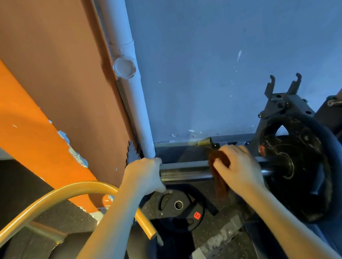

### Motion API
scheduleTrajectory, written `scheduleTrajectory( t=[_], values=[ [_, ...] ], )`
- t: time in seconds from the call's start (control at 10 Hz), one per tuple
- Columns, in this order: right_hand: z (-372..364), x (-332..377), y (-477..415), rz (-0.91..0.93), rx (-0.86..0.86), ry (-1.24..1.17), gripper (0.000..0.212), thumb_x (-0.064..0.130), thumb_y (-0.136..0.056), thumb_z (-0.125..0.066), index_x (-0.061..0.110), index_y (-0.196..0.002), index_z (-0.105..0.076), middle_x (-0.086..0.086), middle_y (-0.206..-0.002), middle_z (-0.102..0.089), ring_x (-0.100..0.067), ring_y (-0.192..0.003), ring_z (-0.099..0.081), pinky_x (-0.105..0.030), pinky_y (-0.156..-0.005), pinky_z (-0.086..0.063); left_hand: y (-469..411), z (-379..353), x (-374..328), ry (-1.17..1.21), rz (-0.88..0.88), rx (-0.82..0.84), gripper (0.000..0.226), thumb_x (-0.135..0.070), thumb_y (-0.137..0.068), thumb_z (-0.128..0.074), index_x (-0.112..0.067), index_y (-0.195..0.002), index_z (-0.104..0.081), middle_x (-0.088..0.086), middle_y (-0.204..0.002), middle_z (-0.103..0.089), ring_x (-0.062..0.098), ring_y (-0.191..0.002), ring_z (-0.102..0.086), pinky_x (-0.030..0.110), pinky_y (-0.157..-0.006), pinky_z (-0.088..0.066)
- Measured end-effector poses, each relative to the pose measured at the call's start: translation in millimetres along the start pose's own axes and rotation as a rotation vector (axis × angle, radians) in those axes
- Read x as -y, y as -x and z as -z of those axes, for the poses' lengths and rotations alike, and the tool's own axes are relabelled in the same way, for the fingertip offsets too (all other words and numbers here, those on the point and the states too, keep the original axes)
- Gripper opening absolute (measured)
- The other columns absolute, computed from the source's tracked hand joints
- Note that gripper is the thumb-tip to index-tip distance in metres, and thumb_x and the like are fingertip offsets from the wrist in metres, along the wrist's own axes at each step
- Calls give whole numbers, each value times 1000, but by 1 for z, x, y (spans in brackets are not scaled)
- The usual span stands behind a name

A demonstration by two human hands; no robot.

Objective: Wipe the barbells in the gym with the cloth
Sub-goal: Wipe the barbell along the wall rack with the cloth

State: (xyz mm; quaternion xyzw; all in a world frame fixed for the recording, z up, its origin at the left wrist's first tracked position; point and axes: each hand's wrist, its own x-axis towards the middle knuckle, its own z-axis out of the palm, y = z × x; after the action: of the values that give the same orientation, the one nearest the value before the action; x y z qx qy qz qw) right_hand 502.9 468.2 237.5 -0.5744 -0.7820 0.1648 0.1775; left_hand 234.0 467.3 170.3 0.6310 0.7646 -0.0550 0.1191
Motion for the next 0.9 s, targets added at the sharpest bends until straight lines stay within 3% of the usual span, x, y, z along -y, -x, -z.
scheduleTrajectory(
  t=[0.1,0.2,0.3,0.4,0.5,0.6,0.7,0.8,0.9],
  values=[
    [1,-5,-13,-150,-66,35,18,39,-95,-49,23,-97,-55,9,-84,-54,-19,-92,-59,-39,-81,-53,16,1,-3,-3,-42,-124,18,-32,-88,-60,-20,-100,-56,-1,-96,-64,14,-84,-57,19,-77,-42],
    [-20,36,-14,-66,-55,7,21,39,-94,-48,21,-102,-57,7,-92,-59,-16,-98,-56,-35,-84,-51,53,21,-21,-106,-205,-451,42,-38,-67,-77,-18,-100,-59,0,-89,-65,24,-87,-61,34,-84,-44],
    [-36,61,0,125,-26,-3,34,39,-92,-47,17,-114,-60,1,-111,-62,-19,-112,-52,-39,-94,-48,64,14,-25,-104,-118,-504,56,-30,-40,-91,-12,-85,-64,3,-74,-62,28,-72,-61,37,-65,-48],
    [-19,37,7,155,16,12,36,40,-91,-46,18,-116,-60,4,-116,-61,-16,-117,-49,-38,-101,-43,68,-2,-29,-69,-102,-638,50,-12,-48,-90,-8,-91,-63,7,-82,-61,31,-79,-58,41,-71,-48],
    [-2,7,0,-33,-71,60,25,36,-95,-52,17,-109,-60,6,-97,-58,-18,-105,-55,-37,-93,-46,73,5,-31,5,-131,-586,53,-15,-53,-88,-8,-99,-64,7,-92,-63,31,-87,-60,42,-77,-49],
    [-9,25,-10,-139,-98,47,28,39,-95,-45,17,-106,-59,7,-90,-53,-18,-100,-55,-38,-91,-48,51,32,-19,155,-21,-189,41,-34,-82,-69,-14,-116,-56,3,-109,-61,23,-95,-52,39,-88,-49],
    [-33,60,3,44,-48,-5,37,41,-90,-39,18,-109,-61,2,-105,-62,-19,-109,-55,-41,-98,-48,33,46,-18,82,48,130,38,-37,-91,-61,-17,-123,-59,3,-118,-62,20,-96,-55,37,-91,-48],
    [-33,52,11,245,-50,27,40,41,-92,-39,18,-116,-62,1,-119,-62,-21,-120,-52,-41,-103,-42,38,37,-19,-56,-32,56,49,-48,-75,-72,-23,-116,-60,-3,-107,-64,19,-98,-62,37,-85,-52],
    [-16,23,3,120,18,69,36,40,-96,-46,21,-125,-57,5,-124,-59,-14,-122,-48,-35,-105,-37,45,30,-18,-77,-62,-77,49,-47,-76,-71,-23,-116,-57,-2,-105,-63,21,-99,-61,37,-83,-50]
  ],
)
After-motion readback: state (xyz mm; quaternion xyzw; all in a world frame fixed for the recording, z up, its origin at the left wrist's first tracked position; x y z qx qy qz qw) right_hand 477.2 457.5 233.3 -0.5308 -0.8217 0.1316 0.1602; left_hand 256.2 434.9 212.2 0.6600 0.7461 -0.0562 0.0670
